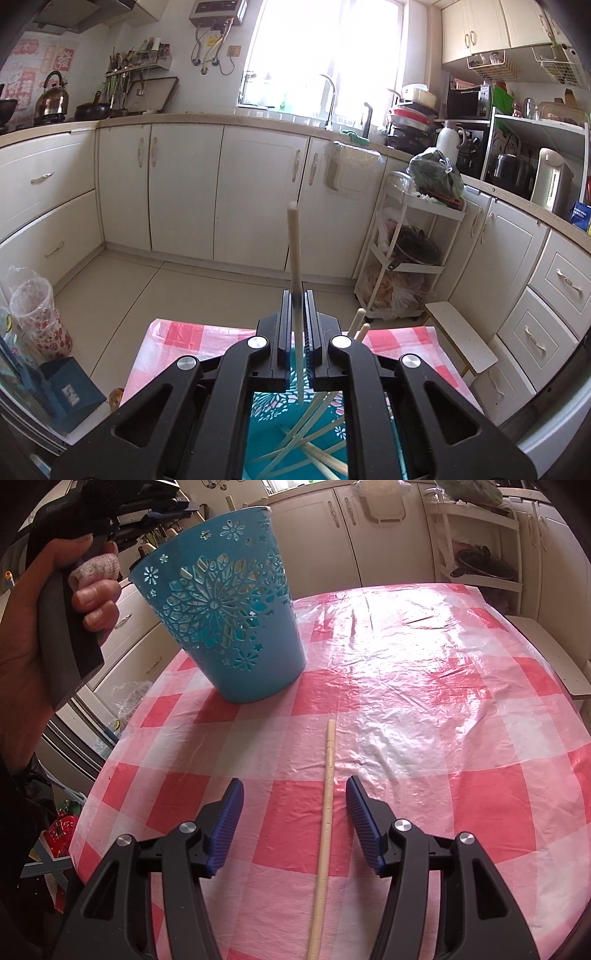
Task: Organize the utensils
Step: 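Lift the stick with the left tool over the basket and open it, then lift the stick with the right tool over the basket and open it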
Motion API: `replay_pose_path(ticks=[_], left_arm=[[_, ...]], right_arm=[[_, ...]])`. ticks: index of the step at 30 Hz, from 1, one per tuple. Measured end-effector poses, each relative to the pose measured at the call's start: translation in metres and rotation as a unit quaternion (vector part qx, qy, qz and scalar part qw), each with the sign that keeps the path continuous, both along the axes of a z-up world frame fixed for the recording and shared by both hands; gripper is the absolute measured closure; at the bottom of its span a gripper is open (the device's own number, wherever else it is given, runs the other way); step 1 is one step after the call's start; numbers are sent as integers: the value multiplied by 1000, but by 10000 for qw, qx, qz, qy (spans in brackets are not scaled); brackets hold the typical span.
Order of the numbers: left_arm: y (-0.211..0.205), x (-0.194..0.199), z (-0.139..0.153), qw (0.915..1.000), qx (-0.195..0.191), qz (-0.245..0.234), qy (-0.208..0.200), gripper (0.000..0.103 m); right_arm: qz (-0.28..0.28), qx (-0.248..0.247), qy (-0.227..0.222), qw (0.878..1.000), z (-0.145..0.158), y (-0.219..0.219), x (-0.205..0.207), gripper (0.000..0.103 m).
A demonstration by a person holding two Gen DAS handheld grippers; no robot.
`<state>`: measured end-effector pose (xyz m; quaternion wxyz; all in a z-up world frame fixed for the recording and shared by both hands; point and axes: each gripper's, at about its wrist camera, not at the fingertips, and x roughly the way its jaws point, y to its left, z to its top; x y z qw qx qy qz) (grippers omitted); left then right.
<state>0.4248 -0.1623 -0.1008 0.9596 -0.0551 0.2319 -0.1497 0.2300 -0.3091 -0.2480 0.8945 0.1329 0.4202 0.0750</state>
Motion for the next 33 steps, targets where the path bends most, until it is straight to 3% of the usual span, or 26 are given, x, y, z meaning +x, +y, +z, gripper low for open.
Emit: replay_pose_path(ticks=[3,5,11,15,20,23,26,30,33], left_arm=[[6,-6,-3,10000,63,31,70,75],[13,-15,-1,9999,105,114,0,54],[54,-57,6,9980,148,576,-205,19],[94,-87,-17,9954,69,953,-50,11],[120,-97,-84,9902,241,1119,797,10],[122,-102,-111,9880,269,1090,1065,10],[114,-102,-126,9872,429,979,1183,10],[102,-99,-136,9843,600,874,1409,9],[98,-98,-138,9826,711,905,1459,8]], right_arm=[[0,-3,0,10000,0,0,0,47],[0,-6,0,10000,0,0,0,47],[22,20,8,10000,0,-1,0,47],[20,-21,87,10000,1,-6,-2,47],[-35,-211,149,9997,2,-6,-3,60],[-43,-608,132,9981,2,0,-4,68],[10,-1012,90,9948,0,7,-5,73],[-36,-1192,116,9928,0,6,-5,97],[-64,-1055,155,9943,0,1,-5,97]])
